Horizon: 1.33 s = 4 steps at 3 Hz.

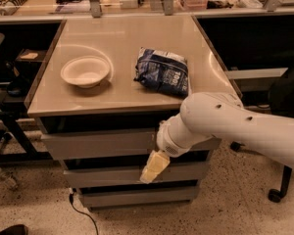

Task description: Open top drawer

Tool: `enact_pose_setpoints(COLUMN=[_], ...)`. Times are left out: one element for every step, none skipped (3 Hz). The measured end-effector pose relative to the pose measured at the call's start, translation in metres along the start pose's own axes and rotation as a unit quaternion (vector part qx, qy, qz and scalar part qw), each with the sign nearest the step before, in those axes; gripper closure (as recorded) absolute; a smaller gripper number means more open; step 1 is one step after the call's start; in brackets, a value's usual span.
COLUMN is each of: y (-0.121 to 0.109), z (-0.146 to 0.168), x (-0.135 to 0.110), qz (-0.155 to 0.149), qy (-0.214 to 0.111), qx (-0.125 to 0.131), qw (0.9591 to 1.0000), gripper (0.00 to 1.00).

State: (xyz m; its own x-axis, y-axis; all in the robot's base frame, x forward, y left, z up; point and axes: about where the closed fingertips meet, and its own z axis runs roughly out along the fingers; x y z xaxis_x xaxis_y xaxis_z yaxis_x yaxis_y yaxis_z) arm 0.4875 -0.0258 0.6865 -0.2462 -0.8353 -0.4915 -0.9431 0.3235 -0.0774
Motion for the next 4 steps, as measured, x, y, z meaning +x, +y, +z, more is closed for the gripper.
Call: enact_pose_setpoints(y=[-0.015,-0.027,-0.024,-0.005], z=[0.012,0.024,0.039,0.052], x=[-0.001,-0.004,-0.006,-0.003], qz=[-0.006,-0.018,-0.028,-0.041], qy=[-0.003,-0.002,0.003,0.018], qx=[0.007,0.008,-0.004,-0.031], qw=[1.0000,0.9998,0.9996,0.9985], gripper=[0.00,0.00,0.00,0.00])
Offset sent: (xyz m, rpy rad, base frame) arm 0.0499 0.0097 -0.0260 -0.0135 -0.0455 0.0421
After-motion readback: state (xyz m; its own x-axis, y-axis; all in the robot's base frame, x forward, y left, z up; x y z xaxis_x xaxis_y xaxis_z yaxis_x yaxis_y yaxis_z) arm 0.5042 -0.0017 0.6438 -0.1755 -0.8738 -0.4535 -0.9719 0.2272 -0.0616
